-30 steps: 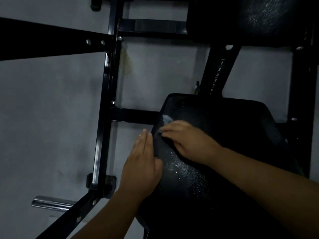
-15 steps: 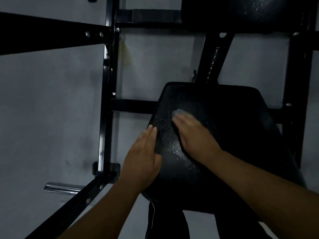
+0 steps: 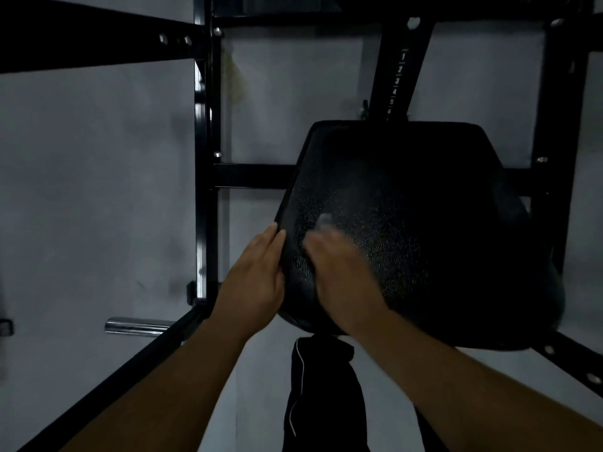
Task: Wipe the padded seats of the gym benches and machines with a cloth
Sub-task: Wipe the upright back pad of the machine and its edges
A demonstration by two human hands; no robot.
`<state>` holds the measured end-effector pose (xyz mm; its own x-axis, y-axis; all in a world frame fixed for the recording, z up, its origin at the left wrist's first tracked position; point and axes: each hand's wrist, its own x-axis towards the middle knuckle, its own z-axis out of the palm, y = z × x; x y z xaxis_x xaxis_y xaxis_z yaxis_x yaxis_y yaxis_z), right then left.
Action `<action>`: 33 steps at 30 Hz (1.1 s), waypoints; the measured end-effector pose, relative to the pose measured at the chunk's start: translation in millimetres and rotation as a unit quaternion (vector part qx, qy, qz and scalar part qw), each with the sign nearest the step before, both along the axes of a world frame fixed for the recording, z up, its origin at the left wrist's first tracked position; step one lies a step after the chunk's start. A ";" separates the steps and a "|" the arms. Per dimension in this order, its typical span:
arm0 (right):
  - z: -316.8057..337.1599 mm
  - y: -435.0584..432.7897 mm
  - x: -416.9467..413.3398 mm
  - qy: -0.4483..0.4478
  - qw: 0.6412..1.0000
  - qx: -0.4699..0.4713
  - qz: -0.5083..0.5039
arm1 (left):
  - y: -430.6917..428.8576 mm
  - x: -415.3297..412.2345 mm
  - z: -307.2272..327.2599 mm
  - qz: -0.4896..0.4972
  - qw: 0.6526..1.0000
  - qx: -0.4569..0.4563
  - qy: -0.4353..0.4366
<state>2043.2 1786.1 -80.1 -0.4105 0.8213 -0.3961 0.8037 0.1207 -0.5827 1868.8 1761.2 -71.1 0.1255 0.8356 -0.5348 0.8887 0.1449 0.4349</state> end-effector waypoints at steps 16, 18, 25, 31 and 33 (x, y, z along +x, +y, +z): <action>9.9 -27.7 -48.6 0.115 0.971 0.002 0.208 | -36.1 -35.9 12.7 0.080 0.996 -0.018 0.026; 9.9 -21.0 -19.7 0.098 0.968 0.024 0.228 | -33.8 -37.3 14.8 0.061 0.997 -0.023 0.035; -3.6 -4.8 -46.2 0.011 0.997 0.021 0.078 | -16.1 -26.4 14.0 0.022 0.999 0.001 0.034; 1.8 -45.0 65.3 -0.017 0.993 0.056 0.106 | -10.3 -12.8 11.6 -0.072 0.997 0.001 0.043; -3.8 -17.9 63.2 -0.035 0.998 0.038 -0.035 | -8.5 -4.6 12.6 -0.074 0.996 0.014 0.053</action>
<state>2106.4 1768.3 -83.9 -0.3243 0.8758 -0.3574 0.8506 0.1047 -0.5153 1864.2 1752.7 -58.5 0.1925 0.8269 -0.5284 0.9405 -0.0017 0.3399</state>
